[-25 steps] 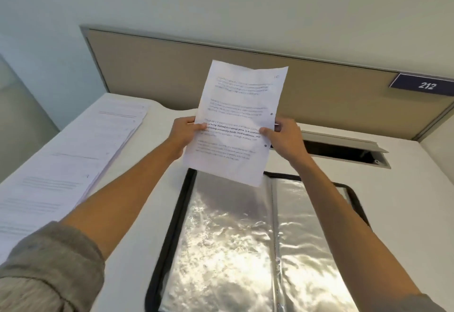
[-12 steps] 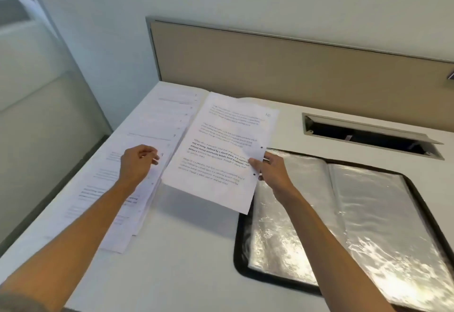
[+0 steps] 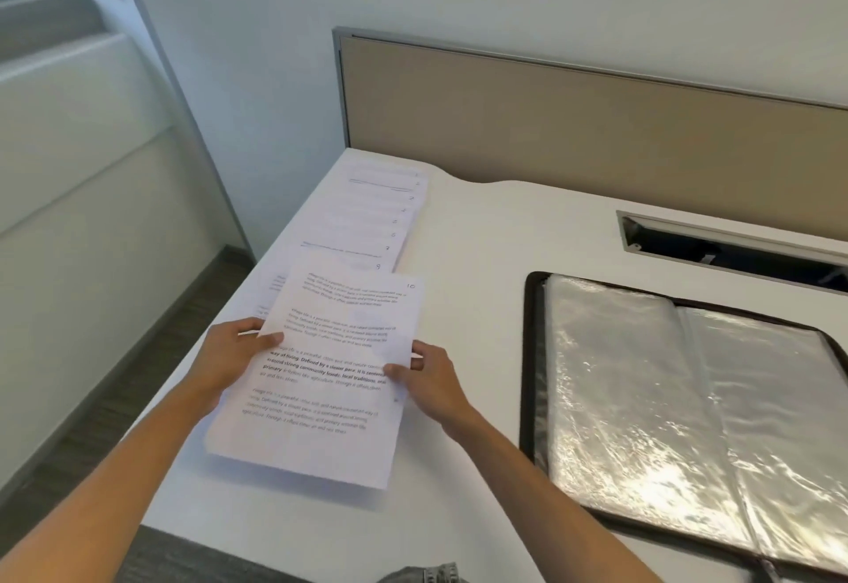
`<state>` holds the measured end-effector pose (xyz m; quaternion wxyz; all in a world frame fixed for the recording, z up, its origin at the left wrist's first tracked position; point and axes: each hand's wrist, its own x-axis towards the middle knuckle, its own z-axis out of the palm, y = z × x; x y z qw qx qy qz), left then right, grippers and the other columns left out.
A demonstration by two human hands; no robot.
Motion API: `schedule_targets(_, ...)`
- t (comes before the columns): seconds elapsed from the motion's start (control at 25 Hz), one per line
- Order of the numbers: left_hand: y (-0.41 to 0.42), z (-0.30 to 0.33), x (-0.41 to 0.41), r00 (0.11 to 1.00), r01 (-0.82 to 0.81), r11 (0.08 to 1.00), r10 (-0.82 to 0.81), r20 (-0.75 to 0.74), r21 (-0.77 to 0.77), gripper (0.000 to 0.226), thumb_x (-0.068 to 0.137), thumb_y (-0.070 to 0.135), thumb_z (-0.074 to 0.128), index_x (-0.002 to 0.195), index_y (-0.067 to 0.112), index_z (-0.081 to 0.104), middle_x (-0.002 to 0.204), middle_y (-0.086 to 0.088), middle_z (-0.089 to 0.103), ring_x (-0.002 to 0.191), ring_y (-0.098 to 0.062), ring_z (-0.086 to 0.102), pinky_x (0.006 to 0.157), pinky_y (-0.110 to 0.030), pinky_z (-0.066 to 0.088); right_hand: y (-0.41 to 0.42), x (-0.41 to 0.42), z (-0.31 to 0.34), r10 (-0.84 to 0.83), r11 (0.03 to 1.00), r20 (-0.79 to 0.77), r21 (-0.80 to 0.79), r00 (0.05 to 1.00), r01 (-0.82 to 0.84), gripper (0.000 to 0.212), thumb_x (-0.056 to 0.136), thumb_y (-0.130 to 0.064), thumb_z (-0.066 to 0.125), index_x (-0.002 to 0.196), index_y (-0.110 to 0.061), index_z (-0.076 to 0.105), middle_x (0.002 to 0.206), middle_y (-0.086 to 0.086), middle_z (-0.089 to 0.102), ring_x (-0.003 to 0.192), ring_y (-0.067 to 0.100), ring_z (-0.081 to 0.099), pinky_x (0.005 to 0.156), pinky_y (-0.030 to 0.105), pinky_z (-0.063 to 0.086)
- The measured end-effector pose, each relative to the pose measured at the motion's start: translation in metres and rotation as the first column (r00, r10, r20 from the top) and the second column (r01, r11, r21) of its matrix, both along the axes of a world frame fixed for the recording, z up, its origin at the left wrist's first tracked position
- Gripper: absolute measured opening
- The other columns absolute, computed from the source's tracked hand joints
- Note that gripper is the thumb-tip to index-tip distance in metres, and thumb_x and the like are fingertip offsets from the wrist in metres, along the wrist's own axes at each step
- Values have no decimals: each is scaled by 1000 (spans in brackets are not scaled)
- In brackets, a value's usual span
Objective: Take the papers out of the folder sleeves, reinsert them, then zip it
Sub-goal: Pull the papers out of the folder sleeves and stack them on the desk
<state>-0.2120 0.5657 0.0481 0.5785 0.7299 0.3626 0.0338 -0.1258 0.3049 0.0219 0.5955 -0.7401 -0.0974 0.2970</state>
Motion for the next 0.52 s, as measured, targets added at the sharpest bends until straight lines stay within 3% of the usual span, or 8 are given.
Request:
schedule_targets(0.08,9,-4,-10,1000,-19,1000,19,-6,8,8,86,12,71,93,10,72,84,-8,76,69,-26,73,71,-40,58,17,-11,-7,1,999,39,-50,999,1,36,85,-13,69,120,-16,63,113,-1,73,93,12,72,85,32,58)
schedule_targets(0.2,23,-10,-19,999,-37,998,37,-1,53,6,86,9,71,92,9,73,82,-9,76,66,-23,73,66,-34,56,36,-23,-15,-5,990,113,-139,994,21,54,84,-19,66,133,-27,44,104,-2,73,89,14,70,86,40,56)
schedule_targets(0.36,41,-17,-22,997,-53,990,59,-42,130,5,86,12,71,91,12,73,79,-7,76,68,-26,73,74,-43,58,49,-30,-16,39,972,196,-234,980,8,84,88,-18,65,154,-26,13,90,-1,70,82,14,67,78,26,52)
schedule_targets(0.52,49,-23,-23,995,-48,981,64,-80,188,6,87,14,71,93,13,72,82,-6,75,68,-24,73,73,-42,58,55,-34,-19,93,961,246,-274,965,-23,89,88,-21,67,155,-27,8,85,-4,68,77,12,65,76,26,53)
